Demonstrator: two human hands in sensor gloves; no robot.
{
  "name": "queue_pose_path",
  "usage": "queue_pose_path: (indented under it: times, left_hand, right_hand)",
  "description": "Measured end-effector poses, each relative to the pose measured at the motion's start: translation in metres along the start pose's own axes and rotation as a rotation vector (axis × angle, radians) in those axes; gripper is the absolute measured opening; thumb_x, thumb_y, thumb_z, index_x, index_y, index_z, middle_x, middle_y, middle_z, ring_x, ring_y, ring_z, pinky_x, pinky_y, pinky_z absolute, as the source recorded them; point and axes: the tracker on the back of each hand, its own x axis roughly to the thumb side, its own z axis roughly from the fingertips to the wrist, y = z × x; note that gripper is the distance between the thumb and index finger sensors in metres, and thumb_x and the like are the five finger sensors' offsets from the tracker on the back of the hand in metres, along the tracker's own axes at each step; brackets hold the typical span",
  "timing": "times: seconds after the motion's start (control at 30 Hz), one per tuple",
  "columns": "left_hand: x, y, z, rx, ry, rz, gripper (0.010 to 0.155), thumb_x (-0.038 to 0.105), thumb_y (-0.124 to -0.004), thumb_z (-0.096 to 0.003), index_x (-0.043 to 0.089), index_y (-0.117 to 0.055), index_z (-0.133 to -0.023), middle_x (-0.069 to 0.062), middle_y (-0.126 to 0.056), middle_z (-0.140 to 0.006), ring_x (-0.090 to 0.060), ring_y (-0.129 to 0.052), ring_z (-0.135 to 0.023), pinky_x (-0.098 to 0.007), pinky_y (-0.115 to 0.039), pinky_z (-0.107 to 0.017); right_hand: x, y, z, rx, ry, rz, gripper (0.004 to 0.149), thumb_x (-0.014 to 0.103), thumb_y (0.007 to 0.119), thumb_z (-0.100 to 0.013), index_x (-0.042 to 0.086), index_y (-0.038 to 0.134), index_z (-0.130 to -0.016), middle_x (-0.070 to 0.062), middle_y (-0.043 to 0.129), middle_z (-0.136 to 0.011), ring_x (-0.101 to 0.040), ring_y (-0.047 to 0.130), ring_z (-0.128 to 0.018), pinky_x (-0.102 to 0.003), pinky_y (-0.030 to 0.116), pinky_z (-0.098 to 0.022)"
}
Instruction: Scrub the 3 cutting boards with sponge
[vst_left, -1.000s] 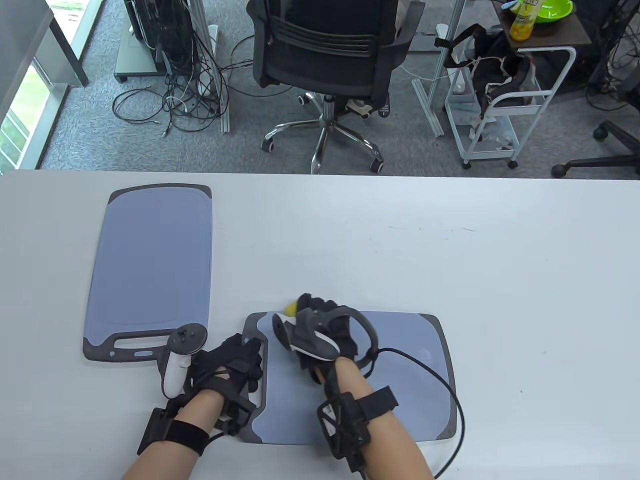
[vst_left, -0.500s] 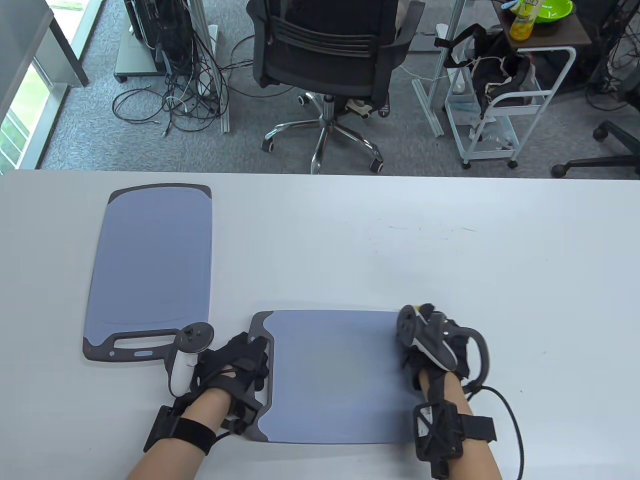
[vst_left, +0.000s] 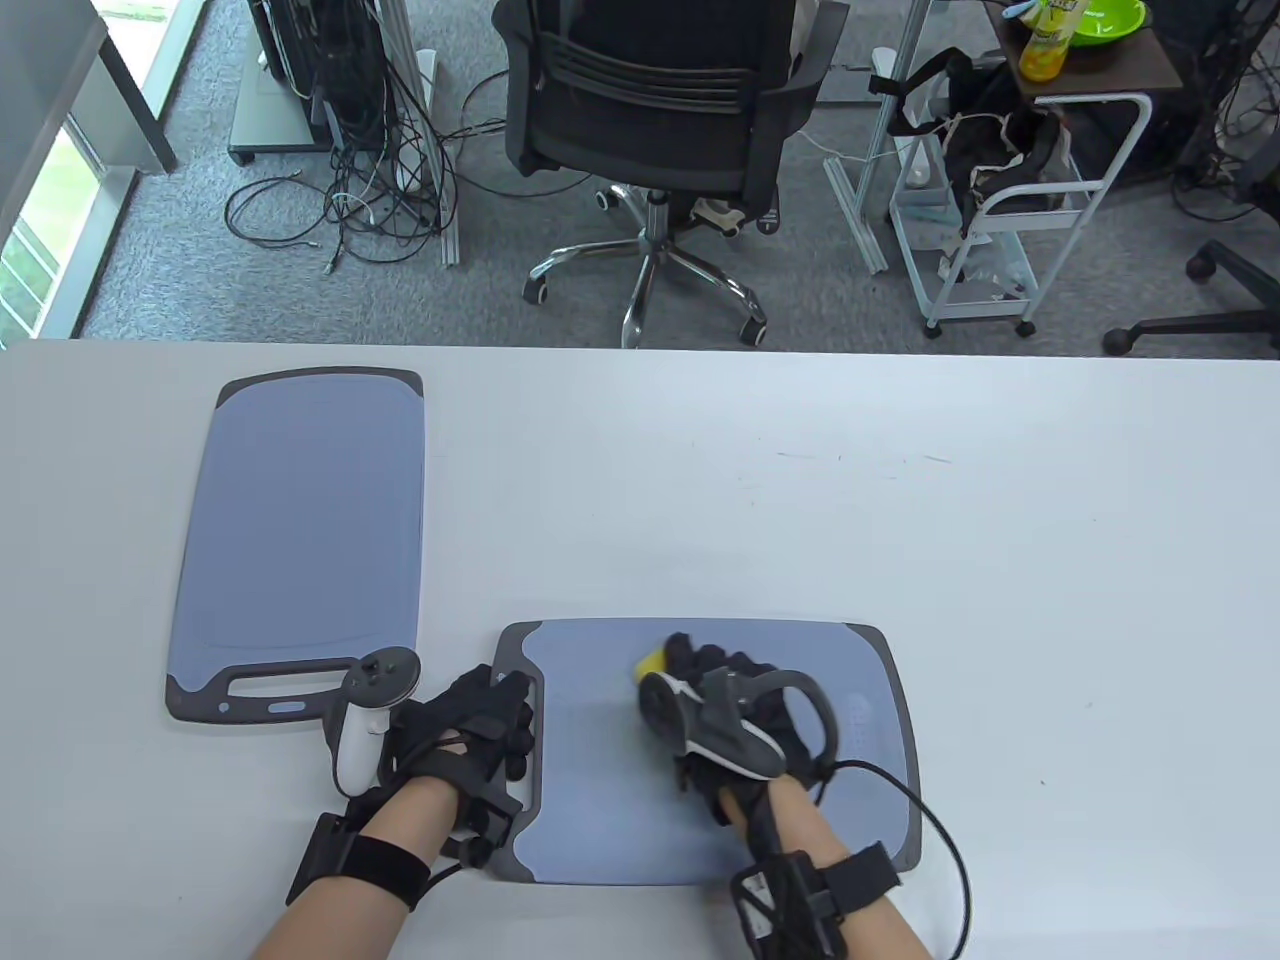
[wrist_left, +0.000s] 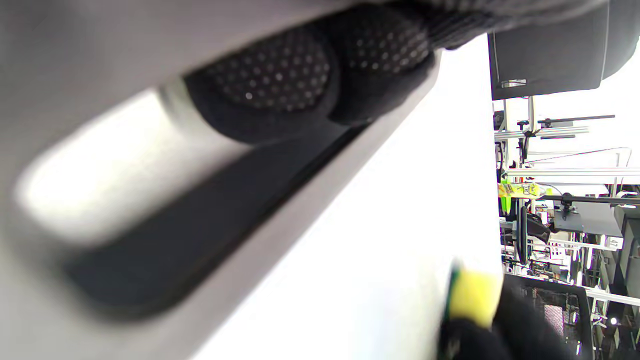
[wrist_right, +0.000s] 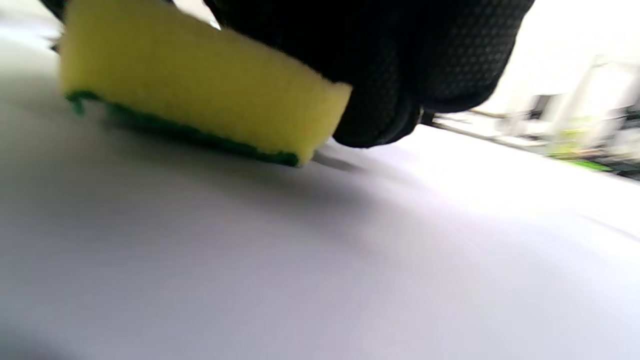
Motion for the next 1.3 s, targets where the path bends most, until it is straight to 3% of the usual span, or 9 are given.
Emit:
queue_pose_path:
  times: [0.1,0.23,0.4,0.57,0.67,0.83,1.1,1.2,1.3]
  left_hand:
    - [0.0,0.0,0.0,-0.005,0.003,0.004,0.054,0.054,-0.071,-0.0612,0.015,-0.064,-0.098,0.008,-0.091,-0.072,0.003,-0.104,-0.044,-0.022,-0.101,-0.036]
    - [0.001,0.0,0.001,0.0,0.001,-0.003,0.054,0.054,-0.07,-0.0612,0.016,-0.064,-0.098,0.008,-0.091,-0.072,0.004,-0.104,-0.043,-0.022,-0.101,-0.035]
    - [0.0,0.0,0.0,0.004,0.001,-0.001,0.054,0.054,-0.07,-0.061,0.016,-0.064,-0.098,0.009,-0.091,-0.072,0.004,-0.104,-0.043,-0.022,-0.101,-0.035]
    - [-0.001,0.0,0.0,0.003,0.001,0.003,0.054,0.054,-0.07,-0.061,0.016,-0.064,-0.098,0.008,-0.091,-0.072,0.004,-0.104,-0.043,-0.022,-0.102,-0.035]
    - [-0.001,0.001,-0.001,-0.006,0.008,0.018,0.054,0.054,-0.071,-0.0603,0.016,-0.064,-0.098,0.008,-0.091,-0.072,0.003,-0.105,-0.043,-0.023,-0.102,-0.035]
    - [-0.001,0.002,0.0,-0.002,0.007,0.024,0.054,0.054,-0.071,-0.0602,0.016,-0.065,-0.098,0.008,-0.091,-0.071,0.002,-0.105,-0.043,-0.023,-0.101,-0.035]
    - [-0.001,0.002,-0.001,0.007,0.002,0.01,0.054,0.054,-0.071,-0.0607,0.015,-0.064,-0.098,0.008,-0.091,-0.072,0.003,-0.104,-0.043,-0.023,-0.101,-0.035]
    - [-0.002,0.002,-0.001,0.007,0.001,0.007,0.054,0.054,-0.071,-0.0605,0.015,-0.064,-0.098,0.008,-0.091,-0.072,0.003,-0.104,-0.043,-0.023,-0.101,-0.035]
    - [-0.002,0.001,-0.001,0.007,0.001,0.007,0.055,0.054,-0.071,-0.0604,0.015,-0.064,-0.098,0.008,-0.091,-0.072,0.003,-0.104,-0.043,-0.023,-0.101,-0.036]
  right_hand:
    - [-0.09,0.03,0.01,0.104,0.308,-0.093,0.067,0.056,0.07,-0.05,0.015,0.067,-0.103,-0.011,0.085,-0.078,-0.027,0.091,-0.06,-0.048,0.077,-0.051]
    - [-0.137,0.046,0.021,0.185,0.5,-0.184,0.067,0.055,0.069,-0.051,0.012,0.068,-0.102,-0.013,0.084,-0.079,-0.028,0.09,-0.06,-0.049,0.076,-0.051]
    - [-0.057,0.019,0.011,0.086,0.154,-0.182,0.067,0.054,0.066,-0.052,0.01,0.067,-0.102,-0.013,0.084,-0.078,-0.028,0.091,-0.06,-0.048,0.078,-0.05]
    - [0.096,-0.025,0.031,0.016,-0.305,-0.226,0.068,0.053,0.065,-0.052,0.01,0.064,-0.104,-0.014,0.08,-0.082,-0.03,0.088,-0.063,-0.05,0.076,-0.052]
    - [0.14,-0.037,0.042,-0.06,-0.45,-0.13,0.068,0.055,0.066,-0.051,0.012,0.063,-0.104,-0.012,0.081,-0.082,-0.028,0.089,-0.063,-0.048,0.077,-0.052]
    - [0.08,-0.021,0.035,-0.042,-0.251,-0.119,0.067,0.056,0.069,-0.05,0.018,0.065,-0.104,-0.01,0.082,-0.082,-0.027,0.09,-0.062,-0.048,0.077,-0.051]
    - [-0.112,0.044,0.057,0.138,0.447,-0.133,0.067,0.054,0.069,-0.051,0.013,0.065,-0.104,-0.013,0.081,-0.082,-0.029,0.089,-0.061,-0.049,0.076,-0.051]
    - [-0.098,0.039,0.051,0.11,0.409,-0.151,0.068,0.051,0.071,-0.051,0.006,0.067,-0.102,-0.016,0.083,-0.079,-0.032,0.09,-0.059,-0.051,0.076,-0.05]
    - [-0.04,0.018,0.037,0.071,0.146,-0.177,0.068,0.054,0.068,-0.051,0.009,0.066,-0.102,-0.013,0.084,-0.079,-0.027,0.091,-0.059,-0.047,0.078,-0.049]
